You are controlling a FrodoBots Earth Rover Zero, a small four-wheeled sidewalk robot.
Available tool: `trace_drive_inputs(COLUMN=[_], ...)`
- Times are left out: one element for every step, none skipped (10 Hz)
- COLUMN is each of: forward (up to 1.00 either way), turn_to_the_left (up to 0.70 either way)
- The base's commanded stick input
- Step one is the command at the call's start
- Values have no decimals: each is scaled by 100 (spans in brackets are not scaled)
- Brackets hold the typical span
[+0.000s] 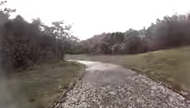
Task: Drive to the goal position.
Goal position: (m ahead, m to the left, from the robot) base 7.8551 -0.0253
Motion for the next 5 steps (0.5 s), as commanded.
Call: trace_drive_inputs(forward=[70, 70, 70, 70, 70], turn_to_the_left=[0, 0, 0, 0, 0])
